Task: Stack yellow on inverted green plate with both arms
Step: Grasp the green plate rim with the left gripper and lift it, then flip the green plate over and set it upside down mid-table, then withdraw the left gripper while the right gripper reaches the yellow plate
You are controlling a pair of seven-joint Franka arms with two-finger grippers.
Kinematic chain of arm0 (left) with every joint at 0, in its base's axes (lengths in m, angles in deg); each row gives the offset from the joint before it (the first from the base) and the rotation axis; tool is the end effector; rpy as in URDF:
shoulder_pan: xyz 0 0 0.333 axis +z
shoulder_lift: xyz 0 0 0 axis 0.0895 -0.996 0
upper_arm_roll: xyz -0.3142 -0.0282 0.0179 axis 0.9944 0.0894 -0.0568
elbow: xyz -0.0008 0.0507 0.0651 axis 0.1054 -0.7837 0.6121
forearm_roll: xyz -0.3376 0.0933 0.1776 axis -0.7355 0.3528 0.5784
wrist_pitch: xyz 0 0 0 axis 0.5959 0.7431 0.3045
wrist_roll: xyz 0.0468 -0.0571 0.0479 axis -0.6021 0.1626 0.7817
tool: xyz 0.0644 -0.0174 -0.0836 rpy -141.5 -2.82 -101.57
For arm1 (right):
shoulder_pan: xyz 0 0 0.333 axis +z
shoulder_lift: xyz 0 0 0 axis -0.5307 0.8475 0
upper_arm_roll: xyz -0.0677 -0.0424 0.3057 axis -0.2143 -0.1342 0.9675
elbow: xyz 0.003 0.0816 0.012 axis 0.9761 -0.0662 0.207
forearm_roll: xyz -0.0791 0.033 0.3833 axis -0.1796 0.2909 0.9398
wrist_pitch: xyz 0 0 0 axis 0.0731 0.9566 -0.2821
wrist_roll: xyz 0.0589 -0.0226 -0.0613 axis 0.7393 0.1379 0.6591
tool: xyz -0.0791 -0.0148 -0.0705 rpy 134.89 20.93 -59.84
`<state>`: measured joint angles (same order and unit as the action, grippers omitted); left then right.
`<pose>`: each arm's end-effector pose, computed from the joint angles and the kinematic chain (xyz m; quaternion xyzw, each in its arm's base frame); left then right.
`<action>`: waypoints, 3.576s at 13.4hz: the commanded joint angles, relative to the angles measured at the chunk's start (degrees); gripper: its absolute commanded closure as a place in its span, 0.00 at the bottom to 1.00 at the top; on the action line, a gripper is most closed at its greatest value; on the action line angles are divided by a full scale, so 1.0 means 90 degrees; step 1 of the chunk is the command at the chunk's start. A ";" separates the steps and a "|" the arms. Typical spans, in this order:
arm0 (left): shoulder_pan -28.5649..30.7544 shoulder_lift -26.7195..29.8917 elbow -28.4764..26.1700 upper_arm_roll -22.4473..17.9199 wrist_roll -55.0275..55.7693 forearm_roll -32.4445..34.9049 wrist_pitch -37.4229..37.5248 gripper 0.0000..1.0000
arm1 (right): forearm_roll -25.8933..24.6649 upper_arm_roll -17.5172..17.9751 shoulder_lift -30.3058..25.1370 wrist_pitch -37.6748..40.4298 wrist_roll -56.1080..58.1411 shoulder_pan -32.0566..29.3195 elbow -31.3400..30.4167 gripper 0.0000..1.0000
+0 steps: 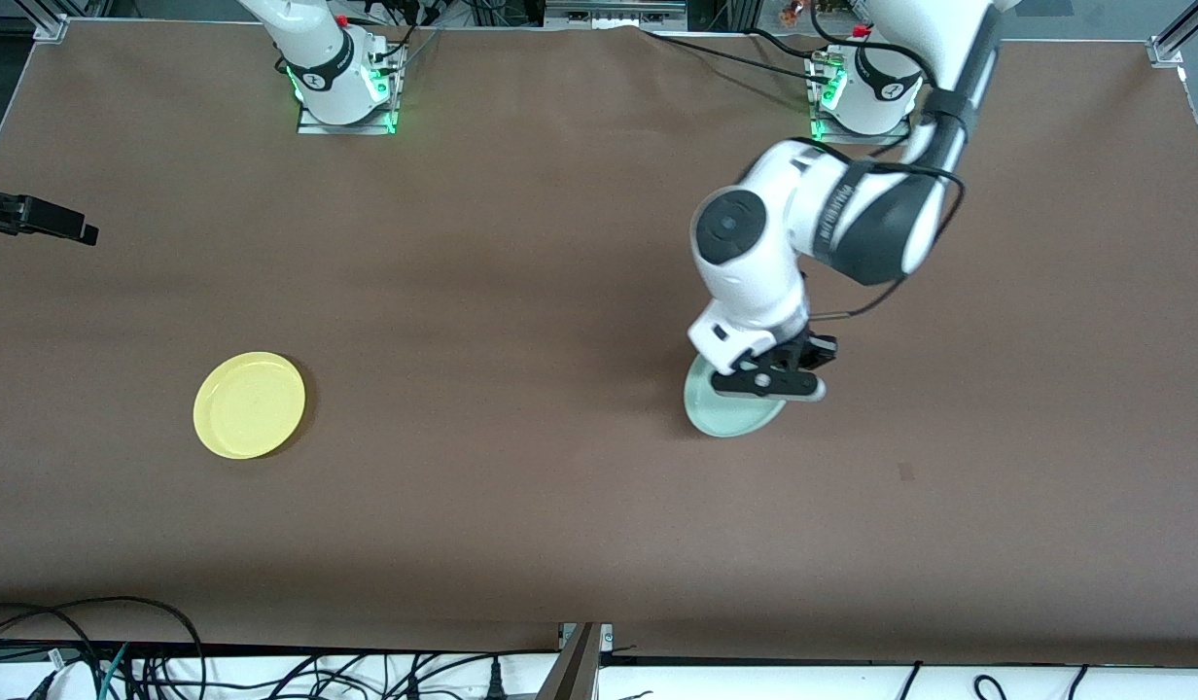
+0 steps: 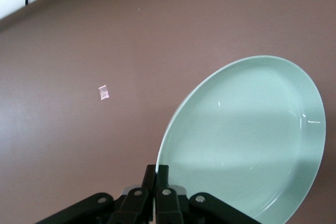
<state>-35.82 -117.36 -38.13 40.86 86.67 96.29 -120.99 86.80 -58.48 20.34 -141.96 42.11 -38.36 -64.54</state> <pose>0.6006 -0.3492 0.3865 -0.9730 0.0922 -0.0456 0.2065 0.5605 -0.0961 0.5666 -0.9932 0.0637 0.0972 0.0047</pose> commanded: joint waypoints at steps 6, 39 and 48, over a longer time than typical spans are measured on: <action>-0.1872 -0.1158 0.0565 -0.0143 0.2142 0.2986 0.0260 1.00 | -0.0013 0.0010 -0.0018 0.0116 -0.0064 -0.0002 0.0070 0.00; -0.0210 -0.1833 0.0594 0.2450 0.3759 0.1659 -0.2680 0.00 | -0.0042 0.0000 0.0079 0.0116 0.0092 0.0007 0.0080 0.00; 0.3795 -0.1657 0.0555 0.6161 0.2971 0.1416 -0.0554 0.00 | -0.0111 -0.0010 0.0733 -0.0605 0.1195 -0.0022 -0.0027 0.00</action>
<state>-9.75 -133.73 -31.85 89.39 118.74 111.34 -130.61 86.66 -58.65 25.41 -144.81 49.89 -38.36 -64.65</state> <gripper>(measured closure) 0.000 0.000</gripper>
